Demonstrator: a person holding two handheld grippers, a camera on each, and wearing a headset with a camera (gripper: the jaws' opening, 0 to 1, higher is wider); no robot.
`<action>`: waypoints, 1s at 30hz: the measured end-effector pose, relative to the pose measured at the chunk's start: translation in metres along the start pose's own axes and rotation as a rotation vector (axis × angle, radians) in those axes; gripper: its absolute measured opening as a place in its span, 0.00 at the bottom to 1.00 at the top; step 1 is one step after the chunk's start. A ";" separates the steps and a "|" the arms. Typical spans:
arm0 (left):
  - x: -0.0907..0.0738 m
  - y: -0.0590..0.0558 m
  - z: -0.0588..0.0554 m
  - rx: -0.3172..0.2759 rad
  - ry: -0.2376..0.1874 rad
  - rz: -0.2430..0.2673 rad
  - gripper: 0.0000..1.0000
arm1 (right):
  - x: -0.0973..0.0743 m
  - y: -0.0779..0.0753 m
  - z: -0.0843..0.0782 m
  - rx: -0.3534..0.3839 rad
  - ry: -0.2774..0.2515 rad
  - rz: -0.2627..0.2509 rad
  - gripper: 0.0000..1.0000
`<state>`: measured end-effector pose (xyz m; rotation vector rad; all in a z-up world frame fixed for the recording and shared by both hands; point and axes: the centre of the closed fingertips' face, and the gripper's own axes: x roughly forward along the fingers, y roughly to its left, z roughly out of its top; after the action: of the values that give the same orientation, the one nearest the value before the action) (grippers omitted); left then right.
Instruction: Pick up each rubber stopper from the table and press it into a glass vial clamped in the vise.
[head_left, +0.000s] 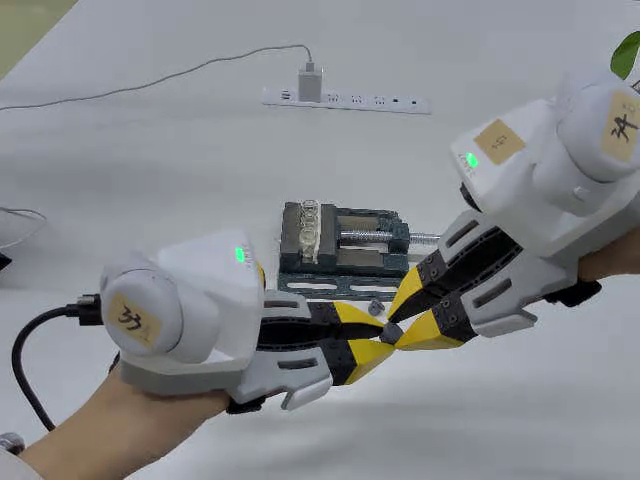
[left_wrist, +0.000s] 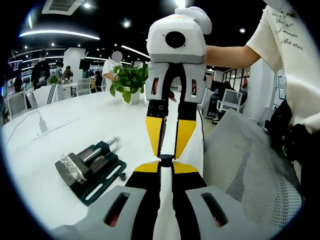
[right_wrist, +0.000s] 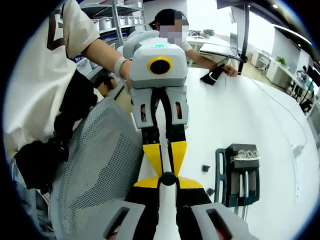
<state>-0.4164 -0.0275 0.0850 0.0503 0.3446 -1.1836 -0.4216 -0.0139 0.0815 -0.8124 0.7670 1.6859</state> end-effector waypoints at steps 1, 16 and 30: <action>0.000 0.000 0.000 0.002 -0.001 0.004 0.04 | 0.000 0.000 0.000 -0.002 0.002 -0.001 0.07; -0.001 0.006 -0.008 -0.014 0.001 0.030 0.11 | 0.006 -0.006 -0.002 0.015 0.022 0.004 0.07; -0.021 0.048 -0.022 -0.039 0.021 0.203 0.56 | 0.005 -0.028 -0.012 0.032 0.042 -0.032 0.07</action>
<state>-0.3846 0.0147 0.0636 0.0625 0.3717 -0.9761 -0.3937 -0.0144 0.0676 -0.8361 0.8037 1.6285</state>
